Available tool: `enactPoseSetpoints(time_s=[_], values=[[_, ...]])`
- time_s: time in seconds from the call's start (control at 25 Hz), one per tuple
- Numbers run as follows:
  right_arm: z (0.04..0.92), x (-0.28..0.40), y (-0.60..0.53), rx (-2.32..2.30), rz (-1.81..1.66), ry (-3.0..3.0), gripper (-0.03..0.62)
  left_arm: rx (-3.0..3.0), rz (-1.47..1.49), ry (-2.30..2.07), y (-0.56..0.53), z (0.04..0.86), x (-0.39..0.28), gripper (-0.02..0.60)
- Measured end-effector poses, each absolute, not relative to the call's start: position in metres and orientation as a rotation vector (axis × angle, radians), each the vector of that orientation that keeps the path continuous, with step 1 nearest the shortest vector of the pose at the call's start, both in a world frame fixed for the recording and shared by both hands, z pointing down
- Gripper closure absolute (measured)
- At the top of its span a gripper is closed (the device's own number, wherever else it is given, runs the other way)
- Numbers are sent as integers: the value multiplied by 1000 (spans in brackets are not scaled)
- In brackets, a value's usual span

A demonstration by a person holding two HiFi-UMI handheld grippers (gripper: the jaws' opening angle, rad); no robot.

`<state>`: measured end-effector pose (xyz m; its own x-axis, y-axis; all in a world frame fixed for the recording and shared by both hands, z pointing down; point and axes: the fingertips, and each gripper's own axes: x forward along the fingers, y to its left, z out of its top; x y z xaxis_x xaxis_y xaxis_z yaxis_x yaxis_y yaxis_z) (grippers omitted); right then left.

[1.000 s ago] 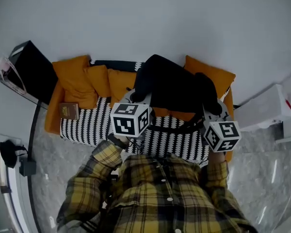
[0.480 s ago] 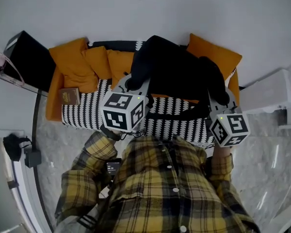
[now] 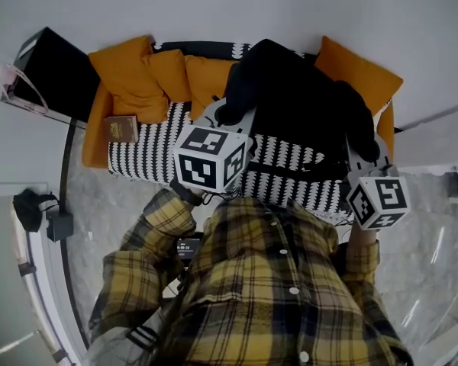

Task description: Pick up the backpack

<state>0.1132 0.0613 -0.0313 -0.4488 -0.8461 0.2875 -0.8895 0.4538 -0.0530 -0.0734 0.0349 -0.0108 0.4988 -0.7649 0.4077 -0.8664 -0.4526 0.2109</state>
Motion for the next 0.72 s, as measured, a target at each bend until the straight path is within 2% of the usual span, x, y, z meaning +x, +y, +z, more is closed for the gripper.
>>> enactPoseSetpoints(time_s=[0.72], values=[[-22, 112, 66, 1502, 317, -2479, 566, 2342, 363, -1351, 42, -2, -73, 538]])
